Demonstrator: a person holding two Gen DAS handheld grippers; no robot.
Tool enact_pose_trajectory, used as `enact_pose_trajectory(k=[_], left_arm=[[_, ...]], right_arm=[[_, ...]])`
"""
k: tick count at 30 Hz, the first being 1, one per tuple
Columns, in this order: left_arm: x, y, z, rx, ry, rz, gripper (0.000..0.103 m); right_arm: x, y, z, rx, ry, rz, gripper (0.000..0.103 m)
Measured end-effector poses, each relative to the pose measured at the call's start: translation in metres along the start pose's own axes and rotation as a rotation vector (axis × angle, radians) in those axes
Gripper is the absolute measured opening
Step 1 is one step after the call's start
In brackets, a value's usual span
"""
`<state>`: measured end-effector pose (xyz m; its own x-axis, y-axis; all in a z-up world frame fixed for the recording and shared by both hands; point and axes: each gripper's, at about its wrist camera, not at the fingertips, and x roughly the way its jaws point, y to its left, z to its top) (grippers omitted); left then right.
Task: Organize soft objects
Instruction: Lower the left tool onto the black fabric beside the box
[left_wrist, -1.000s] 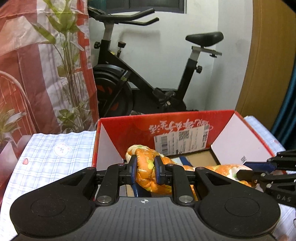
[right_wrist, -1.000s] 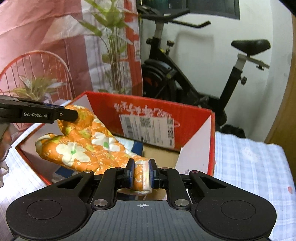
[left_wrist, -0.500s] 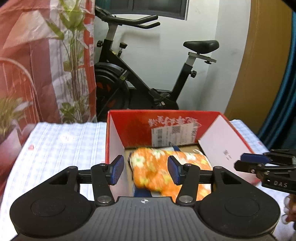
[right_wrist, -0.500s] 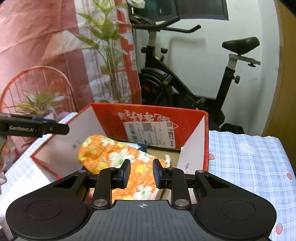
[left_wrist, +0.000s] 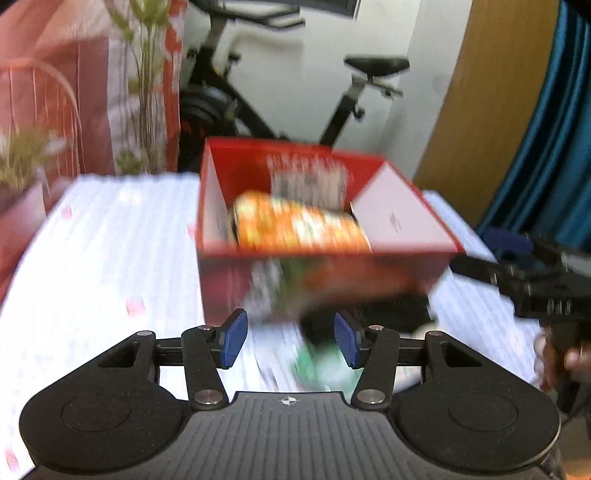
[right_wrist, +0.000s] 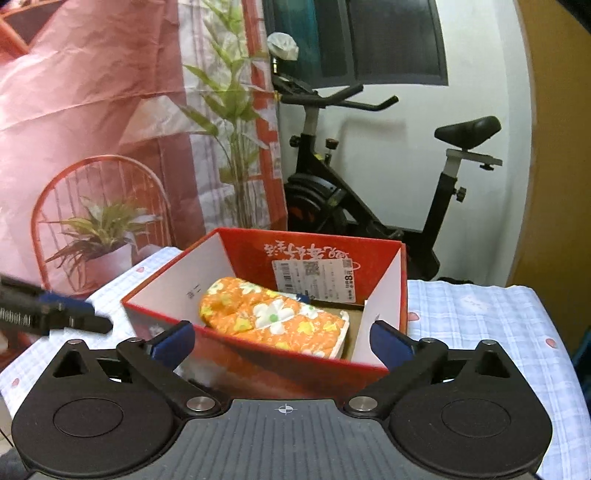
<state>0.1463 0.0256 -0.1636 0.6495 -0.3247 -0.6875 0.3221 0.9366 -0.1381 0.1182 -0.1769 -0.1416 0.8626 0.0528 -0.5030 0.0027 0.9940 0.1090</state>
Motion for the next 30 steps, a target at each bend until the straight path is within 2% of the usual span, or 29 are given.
enact_pose_trajectory(k=[7,11,21,25,30], left_arm=[[0.001,-0.011,-0.049,-0.055,0.078,-0.025,0.054],[0.0,-0.013,-0.064,-0.094,0.105,-0.026,0.054],[0.004,-0.009,-0.083,-0.211,0.152,-0.039,0.054],[0.008,-0.004,-0.085,-0.26,0.158,-0.042,0.053],[0.011,0.0,-0.088,-0.292,0.169,-0.073,0.051]], right_arm=[[-0.025,0.018,-0.036,-0.046,0.015,-0.039,0.103],[-0.03,0.025,-0.062,-0.034,0.072,0.032,0.103],[-0.032,0.026,-0.108,0.013,0.14,0.029,0.102],[-0.028,0.02,-0.123,0.052,0.163,0.03,0.093],[-0.023,0.018,-0.136,0.069,0.17,0.031,0.092]])
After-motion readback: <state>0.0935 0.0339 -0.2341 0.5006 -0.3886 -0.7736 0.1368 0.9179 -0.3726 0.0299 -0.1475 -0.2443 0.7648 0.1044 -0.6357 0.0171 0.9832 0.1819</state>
